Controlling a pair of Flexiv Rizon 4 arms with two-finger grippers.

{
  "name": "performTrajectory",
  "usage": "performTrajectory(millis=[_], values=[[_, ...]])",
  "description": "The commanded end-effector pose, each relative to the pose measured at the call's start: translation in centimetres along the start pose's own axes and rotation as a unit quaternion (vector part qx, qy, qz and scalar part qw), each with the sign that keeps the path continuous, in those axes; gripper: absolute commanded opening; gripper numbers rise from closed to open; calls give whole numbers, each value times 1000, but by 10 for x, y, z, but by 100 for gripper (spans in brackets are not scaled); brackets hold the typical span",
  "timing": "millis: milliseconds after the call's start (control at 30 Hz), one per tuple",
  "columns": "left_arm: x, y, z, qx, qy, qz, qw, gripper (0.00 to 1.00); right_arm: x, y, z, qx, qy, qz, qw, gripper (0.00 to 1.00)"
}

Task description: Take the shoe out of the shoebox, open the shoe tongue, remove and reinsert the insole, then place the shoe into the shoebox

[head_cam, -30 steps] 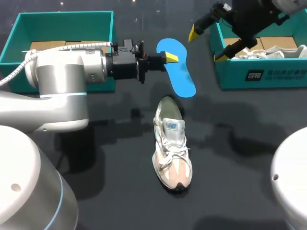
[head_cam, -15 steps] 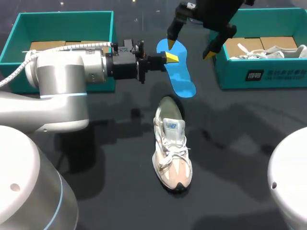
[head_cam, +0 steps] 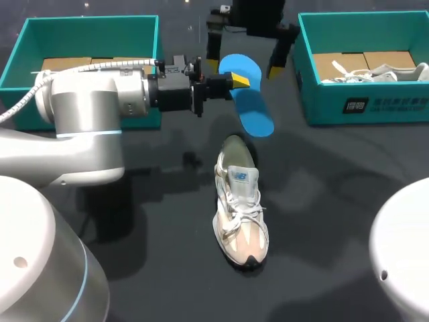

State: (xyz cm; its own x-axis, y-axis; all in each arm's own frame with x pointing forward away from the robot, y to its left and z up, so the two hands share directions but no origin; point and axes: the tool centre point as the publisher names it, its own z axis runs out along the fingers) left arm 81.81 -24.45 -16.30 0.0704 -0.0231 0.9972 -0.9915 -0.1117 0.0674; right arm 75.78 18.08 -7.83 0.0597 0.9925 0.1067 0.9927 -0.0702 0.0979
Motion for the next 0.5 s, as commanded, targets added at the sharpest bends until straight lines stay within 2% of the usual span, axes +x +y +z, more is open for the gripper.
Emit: performTrajectory(millis=[33, 133, 200, 333, 500], values=[[0, 1, -1, 0, -1, 0, 1000, 0, 6, 1, -1, -5, -98, 4, 995, 100], [0, 1, -1, 0, -1, 0, 1000, 0, 5, 0, -3, -9, -92, 5, 996, 100], [0, 1, -1, 0, -1, 0, 1000, 0, 2, -1, -4, -11, -70, 6, 997, 100], [0, 1, -1, 0, -1, 0, 1000, 0, -12, -2, -7, -15, 11, 19, 1000, 100], [0, 1, -1, 0, -1, 0, 1000, 0, -33, -5, -13, -18, 116, 41, 992, 100]])
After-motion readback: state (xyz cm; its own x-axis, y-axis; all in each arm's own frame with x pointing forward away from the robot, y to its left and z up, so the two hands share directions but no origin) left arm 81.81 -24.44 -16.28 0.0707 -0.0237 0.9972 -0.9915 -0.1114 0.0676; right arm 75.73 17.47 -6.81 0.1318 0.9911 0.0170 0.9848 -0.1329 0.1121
